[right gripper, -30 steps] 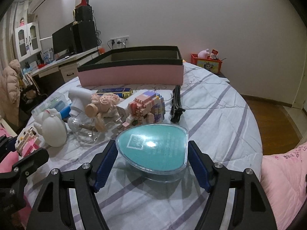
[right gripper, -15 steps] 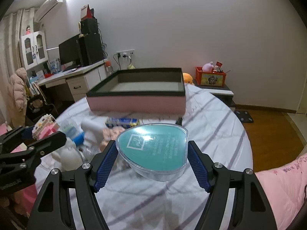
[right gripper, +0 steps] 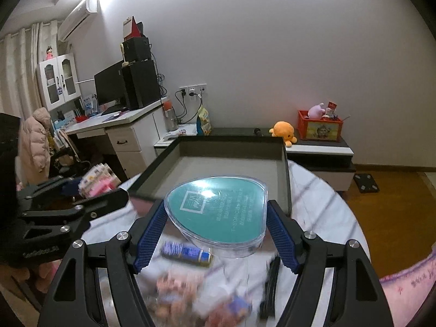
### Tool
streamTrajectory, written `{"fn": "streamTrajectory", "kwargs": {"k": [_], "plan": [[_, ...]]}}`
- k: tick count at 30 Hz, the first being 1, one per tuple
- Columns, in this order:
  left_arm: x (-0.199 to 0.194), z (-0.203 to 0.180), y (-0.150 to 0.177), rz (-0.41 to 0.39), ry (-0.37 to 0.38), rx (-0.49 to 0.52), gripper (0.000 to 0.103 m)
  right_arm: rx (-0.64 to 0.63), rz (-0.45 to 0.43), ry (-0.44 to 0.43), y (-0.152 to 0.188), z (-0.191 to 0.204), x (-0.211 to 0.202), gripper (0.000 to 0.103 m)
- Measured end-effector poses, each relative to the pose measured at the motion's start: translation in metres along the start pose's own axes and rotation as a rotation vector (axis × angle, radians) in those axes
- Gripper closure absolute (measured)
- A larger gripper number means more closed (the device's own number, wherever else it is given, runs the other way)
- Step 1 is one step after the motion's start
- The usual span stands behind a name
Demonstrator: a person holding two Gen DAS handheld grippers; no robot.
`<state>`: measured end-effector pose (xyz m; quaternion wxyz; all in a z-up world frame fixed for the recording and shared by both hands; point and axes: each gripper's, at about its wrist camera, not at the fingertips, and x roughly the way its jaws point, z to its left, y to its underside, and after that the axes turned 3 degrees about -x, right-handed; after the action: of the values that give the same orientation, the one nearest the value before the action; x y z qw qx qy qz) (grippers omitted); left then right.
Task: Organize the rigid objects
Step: 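Carry both items into the pink tray and open both tools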
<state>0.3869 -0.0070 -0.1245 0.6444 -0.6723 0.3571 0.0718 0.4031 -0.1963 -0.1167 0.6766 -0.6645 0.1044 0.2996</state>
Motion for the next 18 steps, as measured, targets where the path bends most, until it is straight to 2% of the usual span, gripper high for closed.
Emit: {"fn": "streamTrajectory", "kwargs": {"k": [4,10,14,18], "plan": [[0.035,0.017,-0.026,0.027,-0.064,0.004,0.043,0.005,0.049,0.016,-0.024,-0.012,0.040,0.028],[0.107,0.039,-0.056,0.137,-0.043,-0.041,0.043,0.046,0.167,0.033,-0.044,-0.035,0.111,0.028],[0.152,0.047,-0.061,0.221,-0.069,-0.038,0.043,0.076,0.246,0.043,-0.046,-0.045,0.152,0.028],[0.187,0.059,-0.062,0.315,-0.072,-0.087,0.043,0.082,0.320,0.057,-0.043,-0.051,0.182,0.029]]}}
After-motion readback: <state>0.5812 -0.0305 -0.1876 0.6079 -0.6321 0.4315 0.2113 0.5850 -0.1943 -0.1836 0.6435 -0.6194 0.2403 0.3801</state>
